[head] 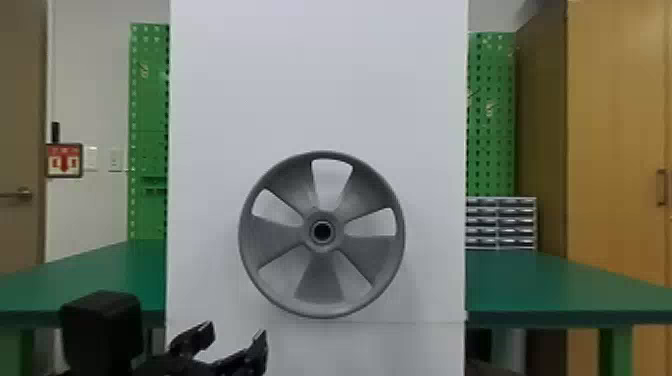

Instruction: Hold the wheel and insert it

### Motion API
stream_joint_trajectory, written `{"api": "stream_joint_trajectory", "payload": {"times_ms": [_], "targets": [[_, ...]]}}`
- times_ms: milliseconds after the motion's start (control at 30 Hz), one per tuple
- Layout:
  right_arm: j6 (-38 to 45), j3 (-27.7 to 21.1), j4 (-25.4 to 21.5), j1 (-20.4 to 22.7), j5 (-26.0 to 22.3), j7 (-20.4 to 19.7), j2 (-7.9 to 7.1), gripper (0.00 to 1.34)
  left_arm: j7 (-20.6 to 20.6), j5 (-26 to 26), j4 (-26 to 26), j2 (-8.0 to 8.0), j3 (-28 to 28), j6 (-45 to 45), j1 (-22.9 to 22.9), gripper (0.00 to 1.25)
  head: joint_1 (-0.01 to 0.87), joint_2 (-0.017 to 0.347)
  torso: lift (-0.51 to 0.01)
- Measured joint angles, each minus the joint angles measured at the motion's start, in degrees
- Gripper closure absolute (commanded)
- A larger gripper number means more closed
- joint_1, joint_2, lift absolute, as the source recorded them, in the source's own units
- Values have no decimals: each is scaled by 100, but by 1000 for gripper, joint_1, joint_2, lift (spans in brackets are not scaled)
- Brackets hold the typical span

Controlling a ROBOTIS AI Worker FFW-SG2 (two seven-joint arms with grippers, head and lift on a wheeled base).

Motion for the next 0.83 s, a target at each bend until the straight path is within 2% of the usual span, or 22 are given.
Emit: {"api": "stream_joint_trajectory", "payload": {"times_ms": [233,833], "targets": [[-213,-30,342,154,-39,4,-20,-1,-1,17,4,0,38,-6,23,495,0,29,-488],[-377,-69,615,248,-62,9,-98,-1,-4,8,6,0,62,-12,39,495,0,29,-488]]}}
